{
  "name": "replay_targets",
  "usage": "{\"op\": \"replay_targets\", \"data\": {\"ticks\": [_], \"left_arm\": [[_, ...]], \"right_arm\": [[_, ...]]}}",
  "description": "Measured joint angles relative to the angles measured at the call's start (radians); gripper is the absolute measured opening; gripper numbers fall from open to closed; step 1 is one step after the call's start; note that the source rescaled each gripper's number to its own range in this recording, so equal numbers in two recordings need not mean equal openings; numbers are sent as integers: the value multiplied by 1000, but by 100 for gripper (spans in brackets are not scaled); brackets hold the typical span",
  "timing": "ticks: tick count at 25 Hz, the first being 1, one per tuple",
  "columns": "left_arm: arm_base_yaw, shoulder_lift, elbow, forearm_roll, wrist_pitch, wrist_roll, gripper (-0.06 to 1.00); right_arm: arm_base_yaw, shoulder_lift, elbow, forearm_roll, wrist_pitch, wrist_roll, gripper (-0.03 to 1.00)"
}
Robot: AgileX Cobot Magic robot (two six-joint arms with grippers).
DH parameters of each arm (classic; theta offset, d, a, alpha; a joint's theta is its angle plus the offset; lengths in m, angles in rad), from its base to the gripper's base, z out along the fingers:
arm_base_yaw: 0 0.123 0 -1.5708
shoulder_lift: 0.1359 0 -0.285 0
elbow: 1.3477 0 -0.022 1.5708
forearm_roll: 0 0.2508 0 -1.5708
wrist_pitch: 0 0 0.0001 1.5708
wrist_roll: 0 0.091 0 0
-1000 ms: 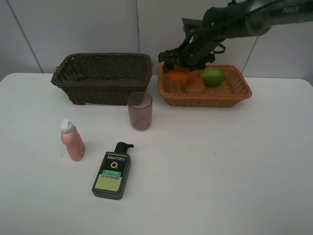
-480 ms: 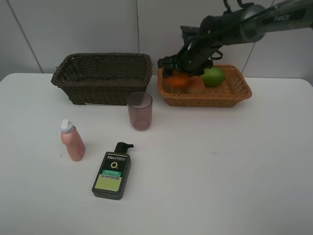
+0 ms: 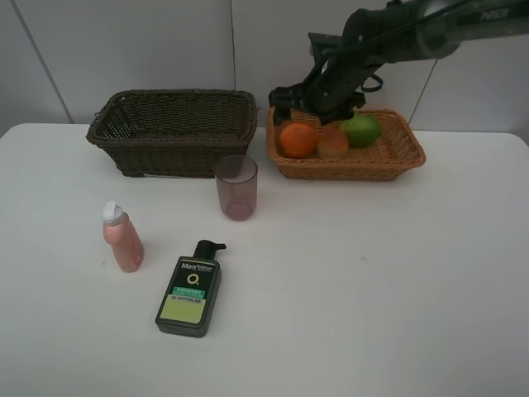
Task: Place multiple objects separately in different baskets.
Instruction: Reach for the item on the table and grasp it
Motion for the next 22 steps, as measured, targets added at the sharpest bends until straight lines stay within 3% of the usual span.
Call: {"op": "replay_targets", "data": {"ticks": [5, 8, 15, 22], "left_arm": [[0, 0, 0, 0, 0, 0, 100], [0, 0, 0, 0, 0, 0, 100], [0, 0, 0, 0, 0, 0, 100], [0, 0, 0, 0, 0, 0, 100]], "right_arm": [[-15, -109, 22, -2, 194, 0, 85], [-60, -200, 115, -3, 268, 0, 86], [-203, -519, 429, 8, 365, 1, 86], [-285, -918, 607, -7, 430, 1, 86]]}}
